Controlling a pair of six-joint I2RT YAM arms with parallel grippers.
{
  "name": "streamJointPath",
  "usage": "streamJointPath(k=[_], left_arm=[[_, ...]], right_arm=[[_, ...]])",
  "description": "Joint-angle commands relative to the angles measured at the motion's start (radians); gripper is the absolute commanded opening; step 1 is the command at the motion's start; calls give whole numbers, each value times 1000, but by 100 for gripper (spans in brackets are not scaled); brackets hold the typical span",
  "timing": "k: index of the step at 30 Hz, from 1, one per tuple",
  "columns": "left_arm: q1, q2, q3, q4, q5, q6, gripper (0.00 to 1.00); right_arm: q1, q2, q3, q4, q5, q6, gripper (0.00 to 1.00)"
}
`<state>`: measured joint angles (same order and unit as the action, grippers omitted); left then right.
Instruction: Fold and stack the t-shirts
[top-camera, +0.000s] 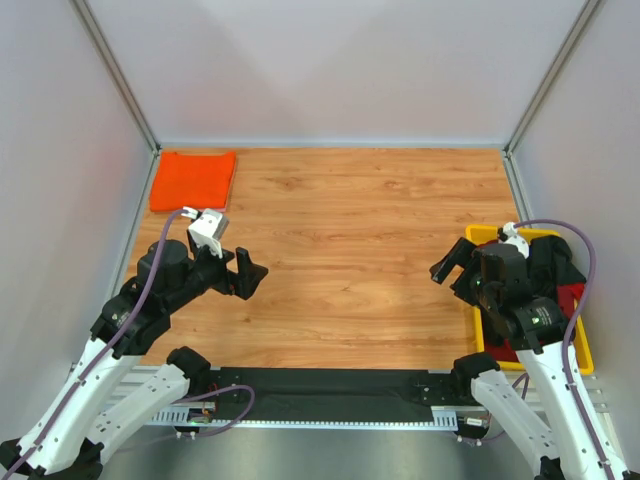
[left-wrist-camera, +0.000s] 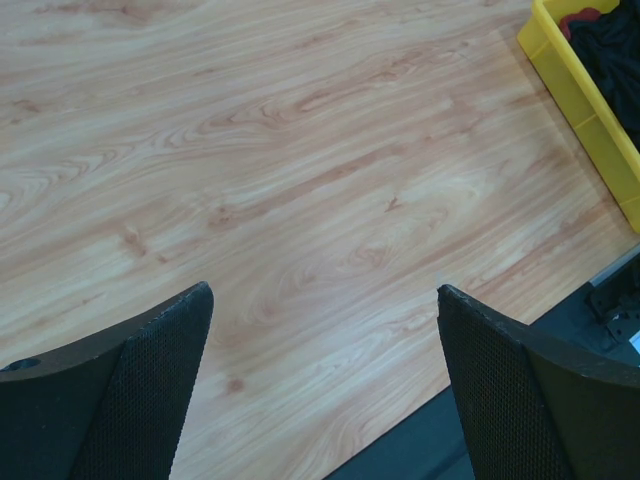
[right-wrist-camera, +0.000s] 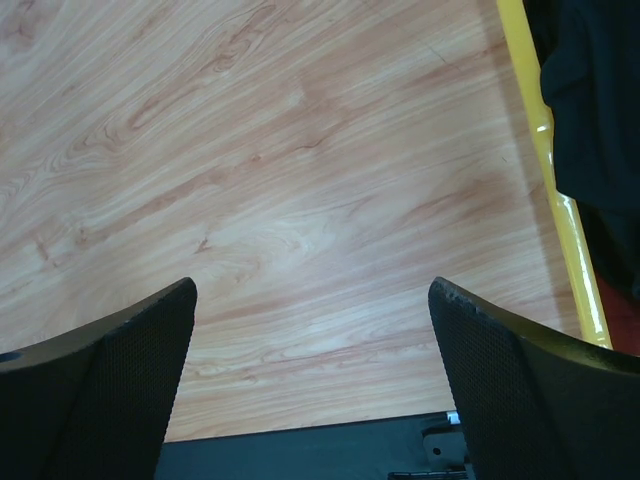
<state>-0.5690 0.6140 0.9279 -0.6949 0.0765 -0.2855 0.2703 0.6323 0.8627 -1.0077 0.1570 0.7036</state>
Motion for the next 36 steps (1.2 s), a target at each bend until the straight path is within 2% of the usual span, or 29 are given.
streamJointPath(k=[1, 8, 11, 15, 18, 24, 26, 29, 36], left_arm=[[-3, -5, -3, 28, -7, 16, 99], [-3, -3, -4, 31, -10, 17, 99], [-3, -5, -6, 26, -1, 19, 100], [-3, -7, -14, 37, 19, 16, 100], [-3, 6, -14, 35, 23, 16, 99], [-3, 3, -18, 26, 19, 16, 99], [-3, -2, -23, 28, 16, 16, 99], [-2, 9, -23, 29, 17, 17, 99], [-2, 29, -21, 11, 5, 11, 98]], right_arm=[[-3, -8, 4, -6, 56, 27, 100], [-3, 17, -69, 53, 232, 60, 100], [-66, 84, -53, 28, 410, 125, 98], [-160, 231, -2, 38, 509, 183, 96], [-261, 337, -10, 87, 484, 194, 94], [-551, 494, -20, 115, 460, 227, 79], [-632, 510, -42, 168, 393, 238, 74], [-661, 517, -88, 273, 331, 225, 72], [-677, 596, -82, 343, 329, 188, 70]])
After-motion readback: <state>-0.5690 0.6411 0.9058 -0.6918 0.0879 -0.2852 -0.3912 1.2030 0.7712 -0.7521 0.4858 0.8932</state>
